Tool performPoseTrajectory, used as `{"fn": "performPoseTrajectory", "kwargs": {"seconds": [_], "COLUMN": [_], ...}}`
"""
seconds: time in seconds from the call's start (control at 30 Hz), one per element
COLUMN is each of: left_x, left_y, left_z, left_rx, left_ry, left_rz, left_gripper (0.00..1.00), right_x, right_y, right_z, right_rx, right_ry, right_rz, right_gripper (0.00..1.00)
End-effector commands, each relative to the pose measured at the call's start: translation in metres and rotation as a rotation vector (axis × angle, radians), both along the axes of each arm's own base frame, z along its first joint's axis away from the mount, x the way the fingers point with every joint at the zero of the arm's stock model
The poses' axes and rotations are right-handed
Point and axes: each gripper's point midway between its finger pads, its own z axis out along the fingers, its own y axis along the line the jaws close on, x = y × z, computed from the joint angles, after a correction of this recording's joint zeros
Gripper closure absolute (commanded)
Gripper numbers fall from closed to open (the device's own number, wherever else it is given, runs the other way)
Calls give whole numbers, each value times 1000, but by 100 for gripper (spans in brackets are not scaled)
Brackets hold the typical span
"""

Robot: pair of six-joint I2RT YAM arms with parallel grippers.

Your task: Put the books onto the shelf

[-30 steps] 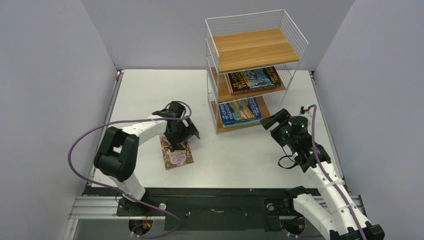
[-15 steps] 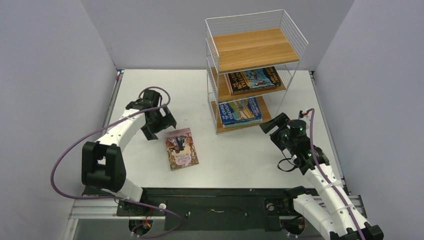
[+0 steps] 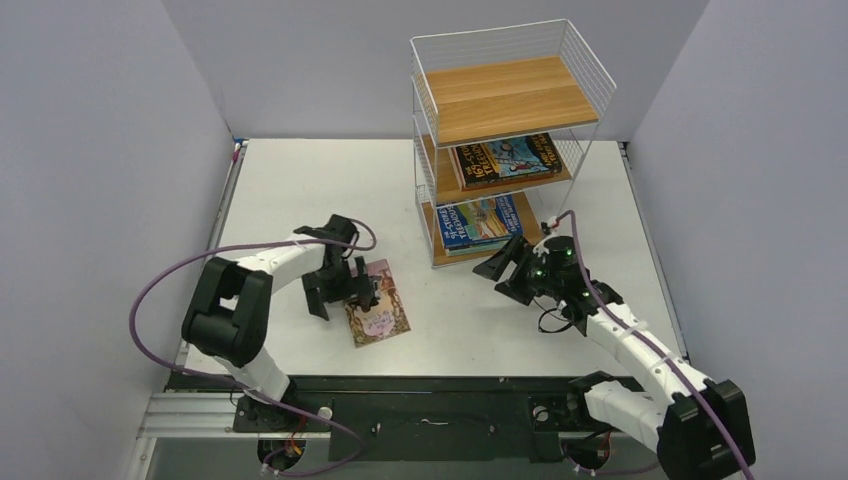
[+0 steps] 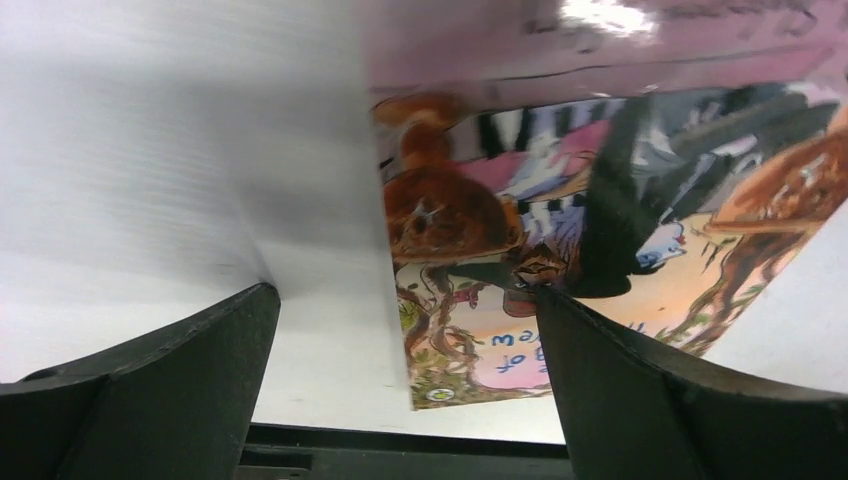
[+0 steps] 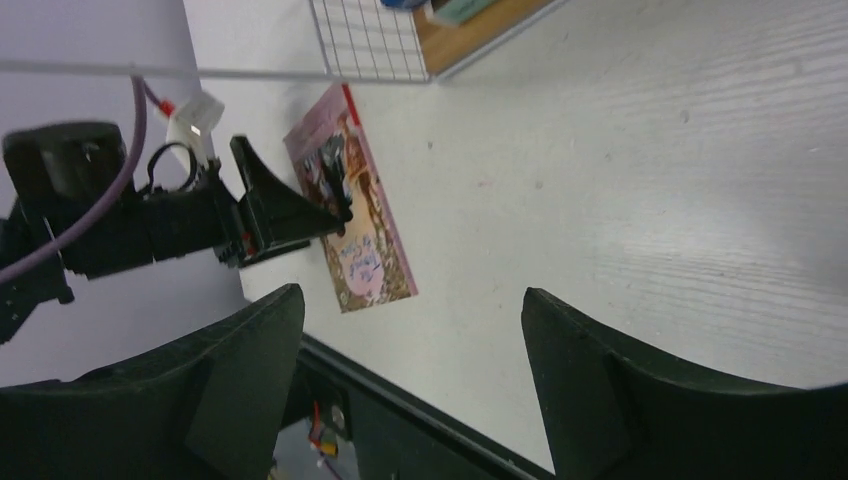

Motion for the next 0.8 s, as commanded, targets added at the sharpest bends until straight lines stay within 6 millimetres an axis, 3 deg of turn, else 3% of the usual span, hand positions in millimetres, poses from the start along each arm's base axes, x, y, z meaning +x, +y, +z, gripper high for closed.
{"fn": "performPoseTrajectory", "kwargs": {"seconds": [0.0,0.3,0.43,0.57,0.6,0.63,0.73,0.77], "left_x": [-10,-70,-64,-64,-66,-62,-52,-45], "left_y": [-65,-109,-109,-115,-114,-117,-110,-104], "left_z": [-12,2,23,50,48,62,63,64], "left_rx": [-37,-149,-152,-253,-275,-324,-388,-409], "left_ry": [-13,-42,-112,-217,-236,-293,-390,-405], "left_rz": [-253,-391,-375,-291,-272,-234,-129,-62], "left_gripper": [1,0,0,1,1,0,0,5], "right_x": [-22,-58,-66,-73,-77,-75,-65,-58], "right_y": [35,-2,-6,14,21,26,30,35], "right_z": [4,-74,-90,-91,-91,-89,-95,-90], "right_rx": [126,-43,-123,-149,-143,-141,-151,-126], "right_ry": [-32,169,200,179,178,162,162,141], "right_rz": [291,316,305,384,400,393,340,318], "right_gripper": [24,24,24,24,24,24,24,24]}}
